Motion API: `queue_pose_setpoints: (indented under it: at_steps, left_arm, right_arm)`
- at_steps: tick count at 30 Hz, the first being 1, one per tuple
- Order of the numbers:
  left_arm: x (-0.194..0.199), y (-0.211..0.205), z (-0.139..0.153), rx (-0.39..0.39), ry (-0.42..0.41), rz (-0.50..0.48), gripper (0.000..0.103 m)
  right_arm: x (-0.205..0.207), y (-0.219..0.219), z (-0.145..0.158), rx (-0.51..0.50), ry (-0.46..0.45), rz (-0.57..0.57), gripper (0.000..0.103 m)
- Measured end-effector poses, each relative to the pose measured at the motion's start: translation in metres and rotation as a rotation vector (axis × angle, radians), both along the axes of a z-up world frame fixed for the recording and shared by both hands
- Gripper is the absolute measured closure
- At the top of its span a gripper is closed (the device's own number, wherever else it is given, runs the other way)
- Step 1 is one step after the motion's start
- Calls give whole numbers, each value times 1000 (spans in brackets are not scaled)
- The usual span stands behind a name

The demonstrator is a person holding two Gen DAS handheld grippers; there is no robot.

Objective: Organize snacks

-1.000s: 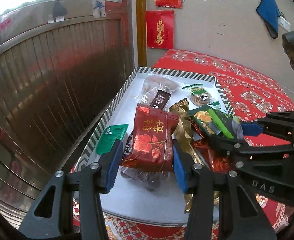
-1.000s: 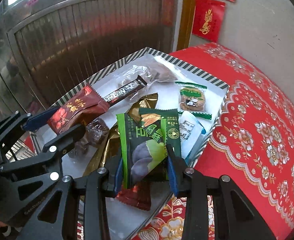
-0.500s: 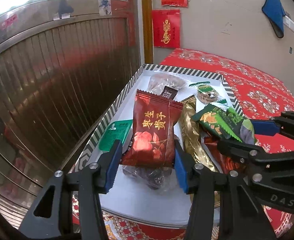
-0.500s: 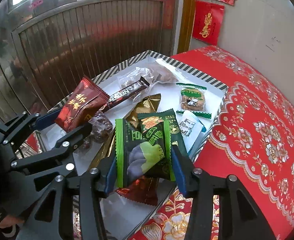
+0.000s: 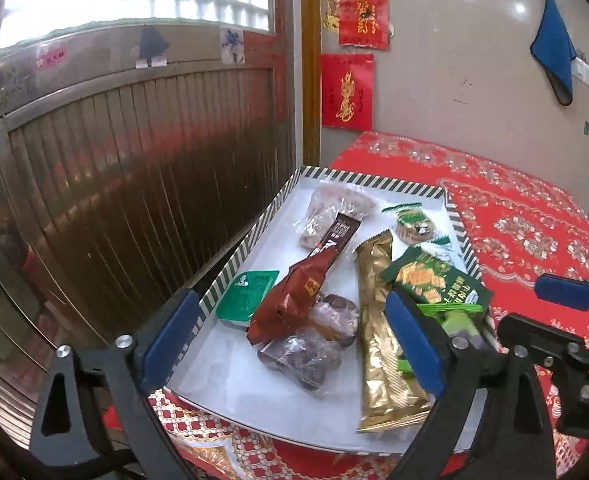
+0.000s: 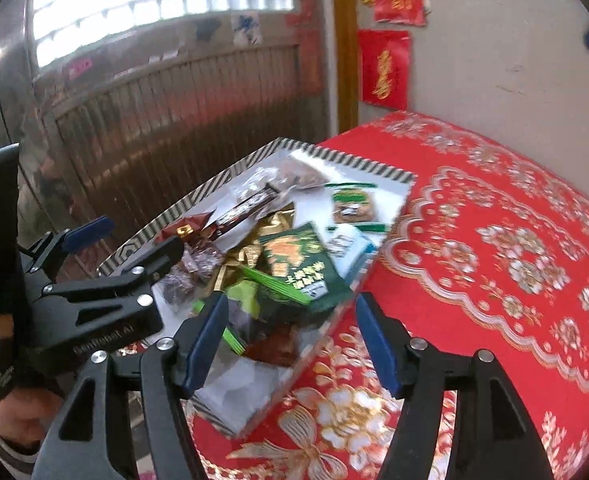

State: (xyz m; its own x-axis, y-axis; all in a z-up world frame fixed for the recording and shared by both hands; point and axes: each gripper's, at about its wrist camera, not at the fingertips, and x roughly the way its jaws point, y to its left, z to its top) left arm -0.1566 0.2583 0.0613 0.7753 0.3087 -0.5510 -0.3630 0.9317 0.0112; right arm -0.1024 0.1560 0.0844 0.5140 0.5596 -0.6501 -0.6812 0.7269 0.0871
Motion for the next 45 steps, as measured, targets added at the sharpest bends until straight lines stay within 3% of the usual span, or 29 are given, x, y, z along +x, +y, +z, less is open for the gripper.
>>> queue_pose_setpoints:
  at_steps: [7,12,16,25,29,37,45]
  left_arm:
    - [-3,-18,6,4,-16,2,7]
    - [-5,-35,7,65,-6,8,7]
    - [-11,-36,9,38,-25,23,7]
    - [-10,-38,6,52,12,20,7]
    - [-12,-35,2,-8,18,-14,7]
    - [-16,-40,1,109,22,25,6]
    - [-17,-37,2,72,15,3,5]
  right_arm:
    - [-2,-22,-8,31,-39,-117,28]
    - [-9,-28,-10,46,-61,-153,24]
    - [-13,-32,-8,56,-83,-169,23]
    - [-18,-33,-10,61,-80,-155,23]
    - [-20,-33,-10,54,-87,-147,23]
    - [-20,-30,-12,46,-75,-136,23]
    - [-21,-25,-15,28,-76,-124,23]
